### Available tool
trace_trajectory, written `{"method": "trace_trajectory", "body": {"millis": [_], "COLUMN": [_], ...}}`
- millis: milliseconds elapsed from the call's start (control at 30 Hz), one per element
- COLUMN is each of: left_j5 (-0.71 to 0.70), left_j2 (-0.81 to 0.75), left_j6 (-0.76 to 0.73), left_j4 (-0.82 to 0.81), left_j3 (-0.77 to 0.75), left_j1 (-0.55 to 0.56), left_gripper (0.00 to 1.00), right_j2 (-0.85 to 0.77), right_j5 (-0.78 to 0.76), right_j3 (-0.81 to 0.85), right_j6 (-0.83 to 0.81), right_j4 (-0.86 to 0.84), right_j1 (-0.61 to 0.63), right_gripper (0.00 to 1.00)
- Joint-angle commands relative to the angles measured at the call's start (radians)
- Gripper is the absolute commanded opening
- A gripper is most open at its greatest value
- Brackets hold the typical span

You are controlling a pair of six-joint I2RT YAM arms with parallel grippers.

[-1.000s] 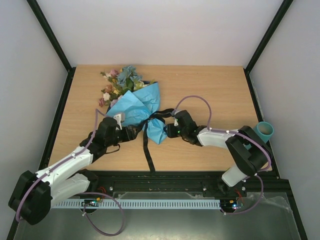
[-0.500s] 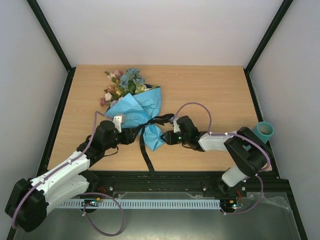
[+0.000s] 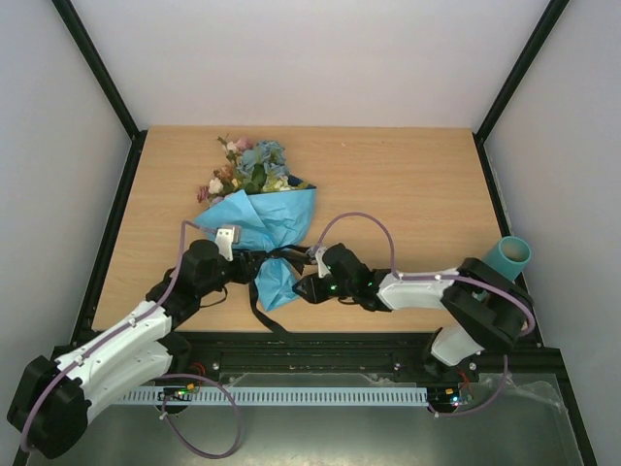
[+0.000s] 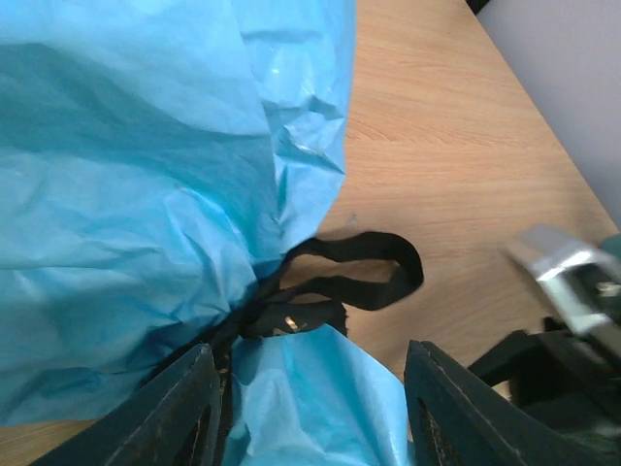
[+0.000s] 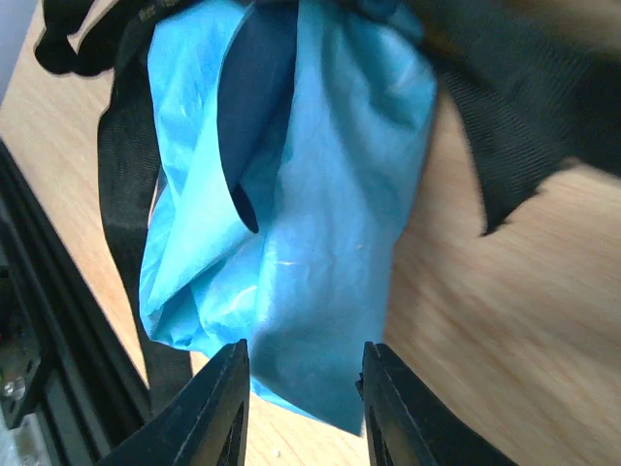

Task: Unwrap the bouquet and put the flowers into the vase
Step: Move the fake flower to the center of the board.

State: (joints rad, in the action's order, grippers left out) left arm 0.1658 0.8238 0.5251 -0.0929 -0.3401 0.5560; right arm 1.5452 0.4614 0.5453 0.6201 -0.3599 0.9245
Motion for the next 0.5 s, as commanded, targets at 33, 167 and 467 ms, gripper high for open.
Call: {"method": "trace_trajectory", "body": {"millis": [33,167,467], "left_j5": [-0.124,-0.192,-0.197], "left_j2": [-0.036,-0.064,-0.086], "left_j6": [-0.006,-0.006,-0.001], "left_j4": [0.031,0.074,0.078], "left_j3": [0.017,0.009,0.009], "left_j1": [0.003,0.004,0.005], "left_gripper": [0.53,0.53,0.54], "right_j2": [-0.172,-0.218,-0.177], "right_j5": [-0.269,-0.328,-0.394], "right_j3": [0.057,0.086,0.119], "right_j6": [-0.134,-0.261,-0.562], "right_j4": [0.206,0.216,0.145], "right_j1": [0.003,0.002,0.002], "right_gripper": [0.32,0.35,0.35]}}
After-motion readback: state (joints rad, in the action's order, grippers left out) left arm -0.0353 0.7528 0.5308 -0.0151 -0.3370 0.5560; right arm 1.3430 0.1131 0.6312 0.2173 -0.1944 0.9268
